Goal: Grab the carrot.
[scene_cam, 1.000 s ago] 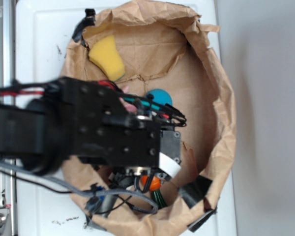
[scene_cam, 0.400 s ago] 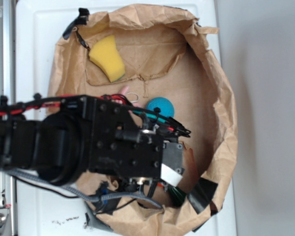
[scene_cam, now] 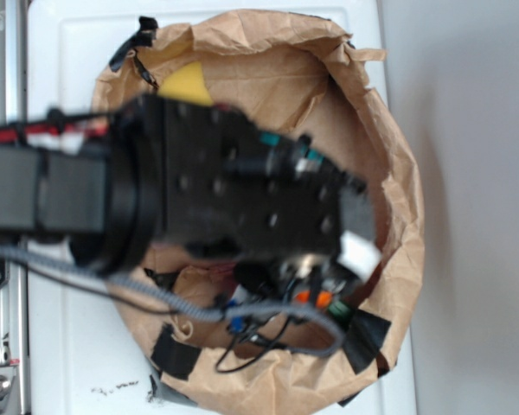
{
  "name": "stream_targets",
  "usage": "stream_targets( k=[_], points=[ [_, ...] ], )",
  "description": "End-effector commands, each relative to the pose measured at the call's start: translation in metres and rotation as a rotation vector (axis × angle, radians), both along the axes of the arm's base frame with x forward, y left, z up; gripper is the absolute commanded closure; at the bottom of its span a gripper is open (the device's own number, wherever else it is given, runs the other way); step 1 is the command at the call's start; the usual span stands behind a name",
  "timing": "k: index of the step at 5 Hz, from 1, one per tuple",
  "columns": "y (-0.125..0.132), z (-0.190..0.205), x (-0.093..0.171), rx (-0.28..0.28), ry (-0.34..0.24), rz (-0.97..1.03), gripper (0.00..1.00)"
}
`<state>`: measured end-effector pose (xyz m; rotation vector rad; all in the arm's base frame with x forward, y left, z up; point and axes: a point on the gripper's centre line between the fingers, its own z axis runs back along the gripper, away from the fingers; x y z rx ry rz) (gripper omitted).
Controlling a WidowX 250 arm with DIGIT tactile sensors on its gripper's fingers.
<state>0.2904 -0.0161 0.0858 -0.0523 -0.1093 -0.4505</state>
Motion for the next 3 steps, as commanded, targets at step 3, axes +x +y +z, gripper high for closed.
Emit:
stream_targets(
  k=[3],
  points=[
    [0.047,0.115,-0.053,-0.074,-0.131,0.036,1.0]
  ],
)
